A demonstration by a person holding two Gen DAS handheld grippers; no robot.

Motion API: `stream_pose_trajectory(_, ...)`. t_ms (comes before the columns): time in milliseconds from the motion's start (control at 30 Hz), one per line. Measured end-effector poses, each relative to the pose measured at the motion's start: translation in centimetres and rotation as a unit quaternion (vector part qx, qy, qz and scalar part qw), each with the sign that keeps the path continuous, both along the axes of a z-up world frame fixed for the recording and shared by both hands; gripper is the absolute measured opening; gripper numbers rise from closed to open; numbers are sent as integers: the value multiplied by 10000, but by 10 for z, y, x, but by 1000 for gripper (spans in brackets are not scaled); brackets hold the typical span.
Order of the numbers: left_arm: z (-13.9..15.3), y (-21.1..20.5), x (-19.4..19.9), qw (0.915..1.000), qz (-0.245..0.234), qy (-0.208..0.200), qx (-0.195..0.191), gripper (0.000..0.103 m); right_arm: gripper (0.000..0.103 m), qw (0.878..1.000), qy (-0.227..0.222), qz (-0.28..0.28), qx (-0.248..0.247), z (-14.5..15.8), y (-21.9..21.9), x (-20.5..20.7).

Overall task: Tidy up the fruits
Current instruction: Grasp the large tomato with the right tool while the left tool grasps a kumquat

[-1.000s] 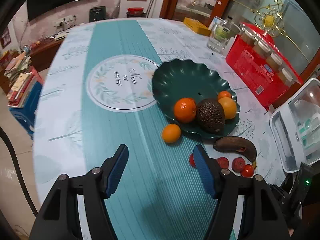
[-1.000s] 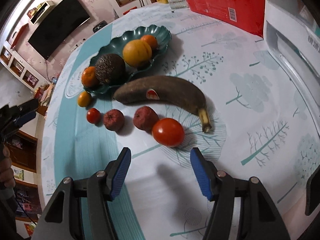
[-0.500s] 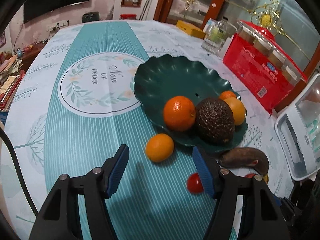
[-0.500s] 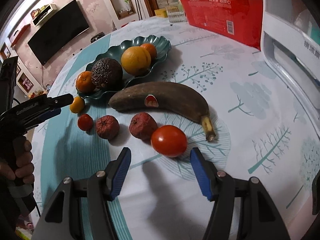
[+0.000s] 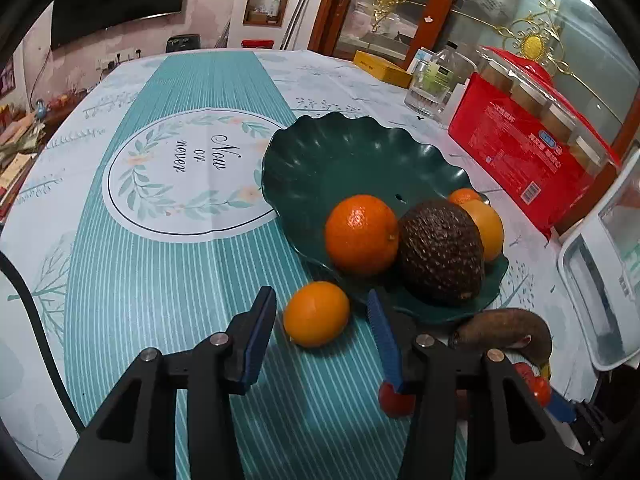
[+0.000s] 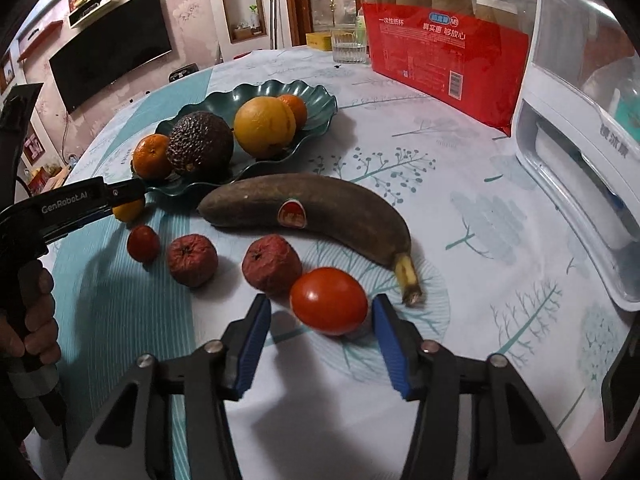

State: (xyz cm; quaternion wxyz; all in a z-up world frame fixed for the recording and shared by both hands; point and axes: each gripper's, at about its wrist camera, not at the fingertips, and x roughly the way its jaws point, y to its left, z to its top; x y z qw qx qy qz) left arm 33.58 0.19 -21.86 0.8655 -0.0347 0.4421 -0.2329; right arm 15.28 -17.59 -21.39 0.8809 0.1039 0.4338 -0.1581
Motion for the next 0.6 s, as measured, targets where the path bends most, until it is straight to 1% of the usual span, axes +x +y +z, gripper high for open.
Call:
stream_pose_trajectory(33,0,0,2,10000,25,29,-31,44,41,10000,-9,-2,-9,0,0,0)
stream_pose_trajectory(67,-1,1,3,10000,45,44,-58,40,39,10000,-4,-1,-17,0,-1,0)
stream_pose_trajectory(100,-1,1,4,9999,47,42,-81,39,37,10000,-5,5,-11,0,-1,0)
stream_pose_trajectory(267,0,2,0,9999,84,-45,-107,30,37,10000,1,30,31,1,-1,-1)
stream_pose_trajectory(367,0,3,-1,9999,99,-44,-123,29,37,10000,17,62,70,1,0,-2)
stream_pose_trajectory(600,4,9,-6,9997,245,-61,4,28,37,9998,28,135,122,5,5,-8)
